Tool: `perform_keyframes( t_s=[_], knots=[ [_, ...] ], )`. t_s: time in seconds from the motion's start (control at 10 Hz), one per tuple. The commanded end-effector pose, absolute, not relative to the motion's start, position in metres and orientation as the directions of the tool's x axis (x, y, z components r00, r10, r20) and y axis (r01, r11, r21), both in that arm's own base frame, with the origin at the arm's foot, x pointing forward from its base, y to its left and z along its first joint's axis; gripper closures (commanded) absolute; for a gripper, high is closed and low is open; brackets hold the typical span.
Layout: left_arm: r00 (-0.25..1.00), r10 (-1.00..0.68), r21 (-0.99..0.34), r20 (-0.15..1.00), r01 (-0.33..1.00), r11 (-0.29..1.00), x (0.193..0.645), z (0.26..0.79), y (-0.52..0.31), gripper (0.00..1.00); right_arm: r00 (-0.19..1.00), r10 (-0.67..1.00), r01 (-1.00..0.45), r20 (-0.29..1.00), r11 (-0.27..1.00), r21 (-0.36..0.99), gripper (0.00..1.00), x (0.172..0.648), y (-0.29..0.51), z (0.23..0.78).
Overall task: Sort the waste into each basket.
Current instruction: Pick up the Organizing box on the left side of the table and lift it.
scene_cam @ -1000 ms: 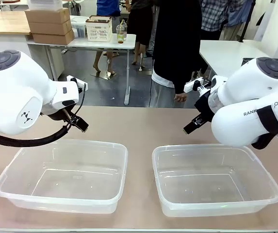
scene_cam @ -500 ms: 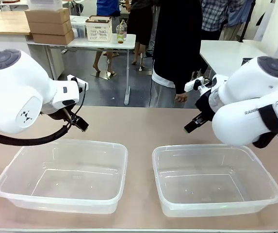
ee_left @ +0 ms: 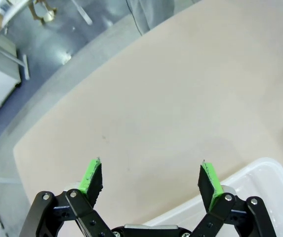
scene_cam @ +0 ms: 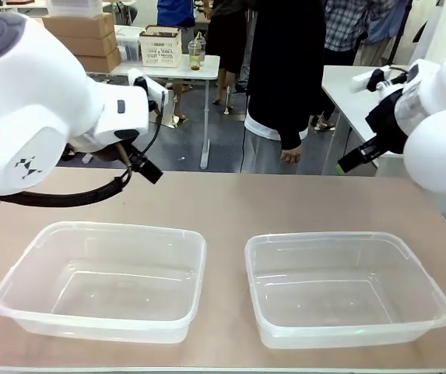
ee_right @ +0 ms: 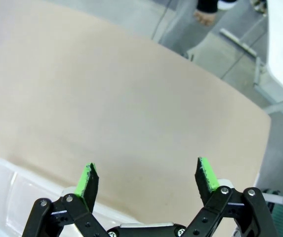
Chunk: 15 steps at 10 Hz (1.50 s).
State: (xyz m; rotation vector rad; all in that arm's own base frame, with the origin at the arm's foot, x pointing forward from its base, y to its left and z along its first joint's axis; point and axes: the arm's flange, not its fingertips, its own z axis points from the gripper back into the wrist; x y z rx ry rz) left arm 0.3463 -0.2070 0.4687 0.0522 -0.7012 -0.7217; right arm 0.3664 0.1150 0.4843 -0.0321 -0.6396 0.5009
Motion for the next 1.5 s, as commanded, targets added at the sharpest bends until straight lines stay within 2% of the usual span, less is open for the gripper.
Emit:
perform_keyframes(
  t_s=[0.0,0.1,0.2,0.3,0.4,0.5,0.7,0.9,1.0,1.1,1.2,1.4],
  knots=[
    [0.505,-0.631,0.297,0.59,0.591,0.75,0.337,0.481,-0.214,0.0,0.691,0.349,-0.432,0.633,0.902,-0.025,0.0,0.368,0.112,0.485],
    [0.53,-0.592,0.197,0.607,0.622,0.758,0.325,0.5,-0.193,0.0,0.794,0.15,-0.378,0.588,0.881,0.286,0.0,0.352,0.088,0.504],
    [0.593,-0.517,0.102,0.617,0.591,0.8,0.32,0.513,-0.173,0.0,0.85,0.038,-0.314,0.525,0.838,0.447,0.0,0.341,0.069,0.514],
    [0.667,-0.345,-0.094,0.66,0.529,0.843,0.316,0.529,-0.14,0.0,0.891,-0.071,-0.275,0.448,0.701,0.658,0.0,0.333,0.042,0.519],
    [0.635,-0.33,-0.19,0.699,0.609,0.77,0.316,0.532,-0.12,0.0,0.916,-0.076,-0.284,0.393,0.567,0.773,0.0,0.334,0.028,0.513],
    [0.608,-0.276,-0.289,0.744,0.666,0.687,0.315,0.529,-0.1,0.0,0.929,-0.122,-0.257,0.35,0.469,0.845,0.0,0.335,0.012,0.507],
    [0.576,-0.086,-0.426,0.813,0.689,0.587,0.306,0.524,-0.056,0.0,0.883,-0.376,-0.18,0.283,0.286,0.941,0.0,0.32,-0.047,0.495],
    [0.548,0.103,-0.489,0.83,0.627,0.607,0.284,0.508,-0.013,0.0,0.853,-0.488,-0.112,0.187,0.18,0.977,0.0,0.315,-0.083,0.475],
    [0.544,0.183,-0.529,0.819,0.594,0.606,0.277,0.498,0.002,0.0,0.845,-0.512,-0.078,0.157,0.173,0.982,0.0,0.318,-0.087,0.467],
    [0.553,0.26,-0.575,0.792,0.531,0.622,0.274,0.488,0.013,0.0,0.829,-0.531,-0.012,0.175,0.296,0.955,0.0,0.325,-0.079,0.462],
    [0.574,0.119,-0.518,0.81,0.607,0.603,0.339,0.57,0.01,0.0,0.856,-0.495,-0.078,0.153,0.169,0.983,0.0,0.322,-0.107,0.486],
    [0.574,0.119,-0.518,0.81,0.607,0.603,0.339,0.57,0.01,0.0,0.856,-0.495,-0.078,0.153,0.169,0.983,0.0,0.322,-0.107,0.486]
  ],
)
